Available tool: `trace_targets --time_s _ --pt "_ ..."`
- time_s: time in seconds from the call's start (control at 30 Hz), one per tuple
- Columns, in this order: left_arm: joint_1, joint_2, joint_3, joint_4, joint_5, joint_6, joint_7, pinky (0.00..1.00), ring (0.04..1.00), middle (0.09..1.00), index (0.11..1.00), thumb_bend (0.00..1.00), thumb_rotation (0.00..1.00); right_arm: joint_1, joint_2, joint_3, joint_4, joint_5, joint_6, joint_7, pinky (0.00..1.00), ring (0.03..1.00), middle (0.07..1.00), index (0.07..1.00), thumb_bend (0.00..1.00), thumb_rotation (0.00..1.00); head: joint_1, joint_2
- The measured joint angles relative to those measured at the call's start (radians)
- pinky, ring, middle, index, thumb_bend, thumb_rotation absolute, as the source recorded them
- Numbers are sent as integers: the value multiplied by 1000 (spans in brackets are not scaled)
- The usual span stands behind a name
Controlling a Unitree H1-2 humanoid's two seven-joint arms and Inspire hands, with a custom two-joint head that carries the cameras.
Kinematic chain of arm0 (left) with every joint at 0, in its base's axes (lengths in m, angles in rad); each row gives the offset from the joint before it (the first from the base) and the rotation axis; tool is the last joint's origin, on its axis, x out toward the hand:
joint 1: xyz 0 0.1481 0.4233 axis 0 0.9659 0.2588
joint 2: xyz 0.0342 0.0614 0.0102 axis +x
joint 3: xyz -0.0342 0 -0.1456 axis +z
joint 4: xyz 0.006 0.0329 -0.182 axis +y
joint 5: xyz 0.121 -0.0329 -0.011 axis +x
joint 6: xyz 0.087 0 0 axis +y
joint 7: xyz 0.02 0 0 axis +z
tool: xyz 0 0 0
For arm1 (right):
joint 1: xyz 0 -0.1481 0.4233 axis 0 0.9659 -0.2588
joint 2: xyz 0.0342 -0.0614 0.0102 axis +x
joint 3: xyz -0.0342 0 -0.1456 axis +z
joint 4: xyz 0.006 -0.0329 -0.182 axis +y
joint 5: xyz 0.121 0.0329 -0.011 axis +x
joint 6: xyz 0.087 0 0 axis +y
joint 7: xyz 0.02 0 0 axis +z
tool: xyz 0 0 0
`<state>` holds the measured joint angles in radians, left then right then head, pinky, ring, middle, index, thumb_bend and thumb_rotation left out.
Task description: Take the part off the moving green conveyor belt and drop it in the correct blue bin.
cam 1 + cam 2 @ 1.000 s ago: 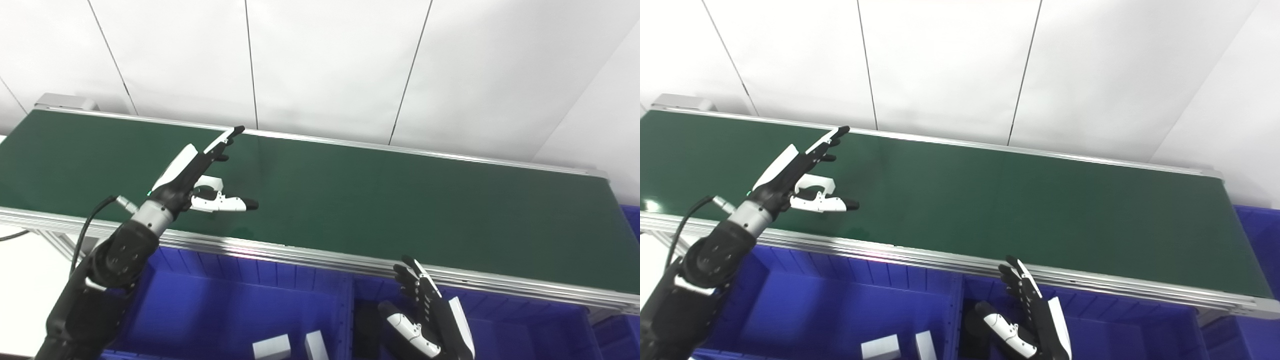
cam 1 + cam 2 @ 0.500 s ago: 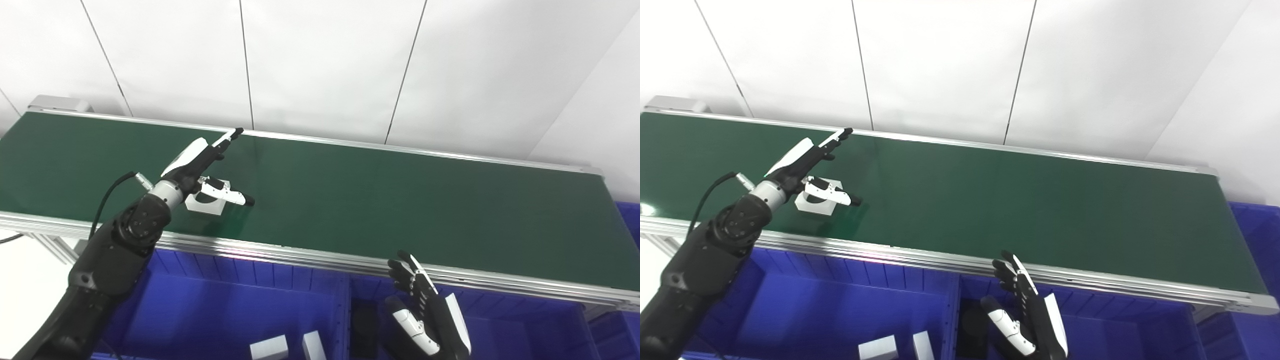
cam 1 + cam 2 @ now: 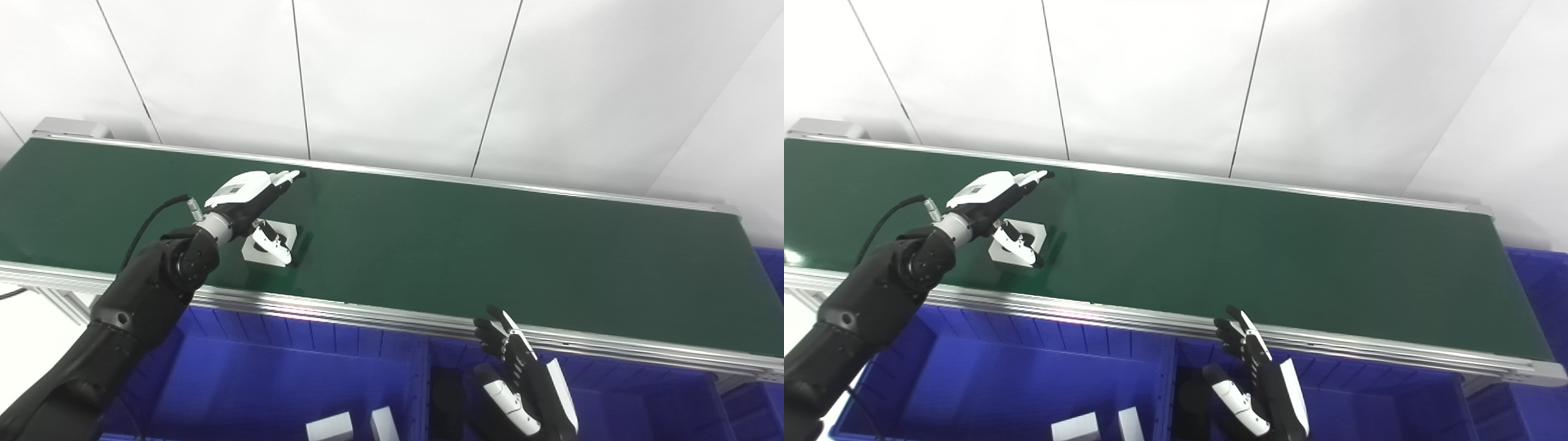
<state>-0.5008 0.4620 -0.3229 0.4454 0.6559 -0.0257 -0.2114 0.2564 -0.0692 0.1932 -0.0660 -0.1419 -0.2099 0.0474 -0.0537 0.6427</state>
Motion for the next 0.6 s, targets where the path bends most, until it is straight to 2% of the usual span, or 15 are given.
trace_targets --time_s 0.3,0.37,0.43,0.6 --pt "-14 25 -54 27 58 -3 -11 1000 1000 1000 969 940 139 0 -1 -3 2 8 -9 2 816 841 847 933 694 702 0 2" --pt "-14 30 -68 28 77 -4 -11 1000 1000 1000 961 920 113 0 -1 -3 2 8 -9 3 817 842 847 934 692 705 -3 2" --pt "-14 32 -80 36 89 -10 -8 997 985 977 938 873 29 0 0 -3 2 8 -9 2 816 844 845 933 690 703 -5 6" --pt "-14 29 -98 75 120 -47 46 944 932 929 904 830 0 0 -1 -5 2 8 -9 3 813 845 847 936 688 706 -6 9"
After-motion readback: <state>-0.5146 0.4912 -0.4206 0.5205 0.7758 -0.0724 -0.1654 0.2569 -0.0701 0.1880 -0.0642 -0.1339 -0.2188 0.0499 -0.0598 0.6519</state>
